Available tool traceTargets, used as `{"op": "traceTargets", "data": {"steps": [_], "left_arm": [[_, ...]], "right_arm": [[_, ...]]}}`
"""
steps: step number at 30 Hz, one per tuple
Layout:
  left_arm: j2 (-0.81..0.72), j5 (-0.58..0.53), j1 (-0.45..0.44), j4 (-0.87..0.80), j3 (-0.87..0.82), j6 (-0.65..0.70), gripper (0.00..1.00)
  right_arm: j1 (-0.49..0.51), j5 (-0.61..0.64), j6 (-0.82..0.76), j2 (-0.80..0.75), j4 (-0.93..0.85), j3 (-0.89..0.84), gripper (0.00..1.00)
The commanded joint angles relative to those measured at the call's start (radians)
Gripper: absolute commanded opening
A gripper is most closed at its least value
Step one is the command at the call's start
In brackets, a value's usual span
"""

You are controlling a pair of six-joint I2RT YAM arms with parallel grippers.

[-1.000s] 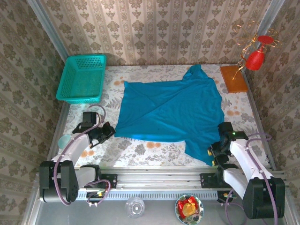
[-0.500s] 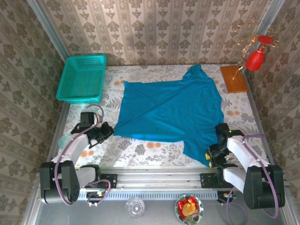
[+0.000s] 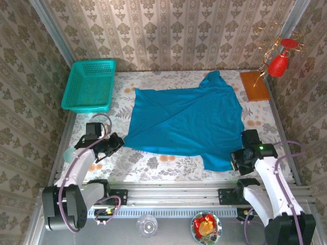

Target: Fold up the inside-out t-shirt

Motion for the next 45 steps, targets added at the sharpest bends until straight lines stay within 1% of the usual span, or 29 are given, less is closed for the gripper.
{"op": "traceTargets", "data": {"steps": [1, 3, 6, 11, 14, 17, 20, 23, 27, 31, 36, 40, 45], "left_arm": [[-0.080, 0.015, -0.015, -0.087, 0.044, 0.005, 0.00], [-0.120, 0.011, -0.026, -0.131, 0.053, -0.001, 0.00], [-0.170, 0.000, -0.054, -0.196, 0.069, -0.010, 0.00], [-0.205, -0.051, -0.146, -0.282, 0.090, -0.035, 0.00], [-0.207, -0.082, -0.196, -0.303, 0.089, -0.046, 0.00], [-0.197, -0.103, -0.226, -0.294, 0.084, -0.052, 0.00], [-0.153, -0.112, -0.228, -0.265, 0.098, -0.039, 0.00], [-0.088, -0.134, -0.228, -0.233, 0.140, -0.010, 0.00], [0.048, -0.140, -0.225, -0.176, 0.209, 0.044, 0.00], [0.182, -0.145, -0.221, -0.135, 0.268, 0.097, 0.00], [0.329, -0.161, -0.206, -0.104, 0.339, 0.157, 0.00], [0.436, -0.214, -0.200, -0.126, 0.408, 0.211, 0.00], [0.512, -0.224, -0.187, -0.110, 0.435, 0.229, 0.00]], "right_arm": [[-0.028, 0.109, -0.111, -0.041, -0.102, 0.075, 0.00], [-0.038, 0.133, -0.171, -0.052, -0.122, 0.118, 0.00], [-0.044, 0.167, -0.222, -0.080, -0.147, 0.170, 0.00], [-0.046, 0.207, -0.253, -0.141, -0.194, 0.237, 0.00], [-0.047, 0.235, -0.268, -0.168, -0.220, 0.281, 0.00], [-0.047, 0.188, -0.307, -0.175, -0.165, 0.284, 0.00], [-0.047, 0.129, -0.352, -0.122, -0.083, 0.272, 0.00], [-0.047, 0.118, -0.404, -0.035, 0.000, 0.290, 0.00], [-0.047, 0.093, -0.489, 0.074, 0.151, 0.312, 0.00], [-0.051, 0.091, -0.527, 0.190, 0.280, 0.335, 0.00], [-0.067, 0.083, -0.559, 0.346, 0.382, 0.364, 0.00], [-0.087, 0.095, -0.579, 0.438, 0.442, 0.378, 0.00], [-0.114, 0.067, -0.609, 0.532, 0.497, 0.395, 0.00]]}}
